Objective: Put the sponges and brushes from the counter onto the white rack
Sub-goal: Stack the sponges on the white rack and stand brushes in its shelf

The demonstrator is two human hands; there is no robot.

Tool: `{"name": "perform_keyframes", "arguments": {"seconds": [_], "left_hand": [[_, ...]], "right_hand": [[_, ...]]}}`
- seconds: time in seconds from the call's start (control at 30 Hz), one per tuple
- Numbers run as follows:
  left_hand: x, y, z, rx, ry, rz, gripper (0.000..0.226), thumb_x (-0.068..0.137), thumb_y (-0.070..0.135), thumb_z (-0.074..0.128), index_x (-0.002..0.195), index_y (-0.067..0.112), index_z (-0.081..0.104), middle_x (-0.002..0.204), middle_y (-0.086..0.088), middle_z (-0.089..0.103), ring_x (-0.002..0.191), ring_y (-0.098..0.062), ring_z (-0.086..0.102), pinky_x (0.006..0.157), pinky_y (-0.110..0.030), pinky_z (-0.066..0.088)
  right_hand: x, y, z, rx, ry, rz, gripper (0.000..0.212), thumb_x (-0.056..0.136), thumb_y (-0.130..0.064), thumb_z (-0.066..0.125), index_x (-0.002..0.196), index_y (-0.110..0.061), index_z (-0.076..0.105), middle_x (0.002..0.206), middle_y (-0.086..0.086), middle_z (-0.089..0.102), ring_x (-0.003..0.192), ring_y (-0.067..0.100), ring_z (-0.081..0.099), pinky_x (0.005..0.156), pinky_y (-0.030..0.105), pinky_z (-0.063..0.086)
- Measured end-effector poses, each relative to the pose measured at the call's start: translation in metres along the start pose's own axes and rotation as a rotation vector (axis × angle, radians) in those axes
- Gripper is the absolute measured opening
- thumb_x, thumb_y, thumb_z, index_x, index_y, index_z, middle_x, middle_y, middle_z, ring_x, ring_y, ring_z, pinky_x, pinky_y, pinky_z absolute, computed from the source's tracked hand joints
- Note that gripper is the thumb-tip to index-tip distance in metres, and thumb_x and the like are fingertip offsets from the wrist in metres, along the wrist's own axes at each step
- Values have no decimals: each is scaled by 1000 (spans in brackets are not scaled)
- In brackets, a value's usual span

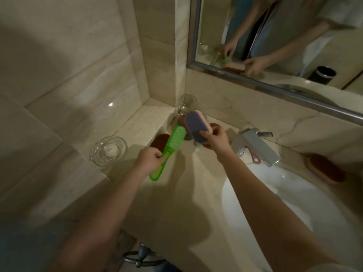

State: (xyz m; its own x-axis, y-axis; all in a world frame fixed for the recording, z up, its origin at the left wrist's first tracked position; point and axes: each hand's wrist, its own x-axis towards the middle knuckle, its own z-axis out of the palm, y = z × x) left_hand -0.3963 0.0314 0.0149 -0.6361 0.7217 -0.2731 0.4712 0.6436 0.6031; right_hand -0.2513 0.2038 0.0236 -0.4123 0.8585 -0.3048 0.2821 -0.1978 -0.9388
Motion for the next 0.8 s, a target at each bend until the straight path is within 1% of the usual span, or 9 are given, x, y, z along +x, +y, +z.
{"name": "perform_keyframes", "arguments": {"seconds": [0.07, 0.13, 0.2, 0.23, 0.33, 0.47, 0.57, 0.67, 0.8], "left_hand": [[0, 21, -3, -150, 34, 6, 9, 79, 14, 70, 73, 9, 67, 70, -7, 59, 69, -21, 55, 64, -30, 46], [-1, 48, -4, -310, 51, 30, 18, 79, 10, 69, 64, 11, 59, 59, -8, 52, 56, -21, 50, 46, -22, 46], [-4, 81, -2, -417, 49, 81, 18, 82, 8, 67, 67, 10, 57, 55, -4, 49, 43, -10, 46, 34, -12, 35], [-5, 98, 0, -454, 43, 113, 18, 82, 8, 67, 68, 10, 57, 55, -3, 49, 37, -3, 45, 33, -11, 33], [-10, 151, 9, -507, 25, 213, 22, 82, 10, 67, 64, 14, 56, 47, 3, 51, 27, -1, 43, 35, -17, 36], [-28, 222, 25, -579, -50, 326, 26, 84, 8, 66, 62, 16, 53, 53, -4, 50, 26, -1, 39, 36, -18, 33], [-46, 272, 39, -637, -111, 391, 29, 84, 6, 65, 61, 16, 52, 54, -4, 50, 26, 0, 38, 34, -14, 31], [-73, 323, 51, -679, -180, 449, 23, 86, 8, 63, 66, 14, 54, 54, -1, 50, 26, 0, 38, 32, -12, 31], [-114, 384, 66, -728, -279, 590, 21, 89, 9, 60, 68, 9, 54, 38, 8, 49, 28, -1, 38, 35, -12, 31]], "right_hand": [[-10, -11, -15, 37, 18, -18, 32, 82, -15, 69, 96, -9, 41, 88, 8, 49, 76, 20, 54, 49, 22, 51], [-19, -19, -31, 62, 3, -38, 30, 84, -14, 68, 92, -11, 39, 95, 12, 49, 85, 27, 58, 69, 37, 57], [-30, -28, -50, 108, 11, -51, 31, 85, -13, 68, 86, -15, 37, 100, 15, 48, 94, 32, 58, 82, 54, 51], [-36, -34, -62, 141, 41, -59, 31, 86, -11, 66, 86, -15, 36, 100, 15, 47, 93, 30, 57, 80, 54, 51], [-56, -55, -106, 230, 137, -133, 29, 88, -9, 63, 99, -11, 37, 104, 10, 50, 90, 23, 57, 71, 42, 54], [-90, -79, -176, 244, 220, -222, 41, 89, -14, 63, 125, -12, 43, 118, 10, 55, 99, 25, 63, 79, 43, 57], [-116, -93, -225, 340, 292, -276, 33, 89, -14, 61, 121, -13, 51, 118, 11, 58, 104, 26, 61, 77, 36, 56], [-141, -101, -268, 410, 362, -312, 26, 89, -10, 60, 113, -18, 55, 115, 8, 60, 105, 26, 61, 77, 36, 56], [-165, -108, -312, 403, 440, -338, 35, 86, -12, 63, 119, -20, 54, 119, 8, 60, 104, 26, 63, 73, 33, 55]]}}
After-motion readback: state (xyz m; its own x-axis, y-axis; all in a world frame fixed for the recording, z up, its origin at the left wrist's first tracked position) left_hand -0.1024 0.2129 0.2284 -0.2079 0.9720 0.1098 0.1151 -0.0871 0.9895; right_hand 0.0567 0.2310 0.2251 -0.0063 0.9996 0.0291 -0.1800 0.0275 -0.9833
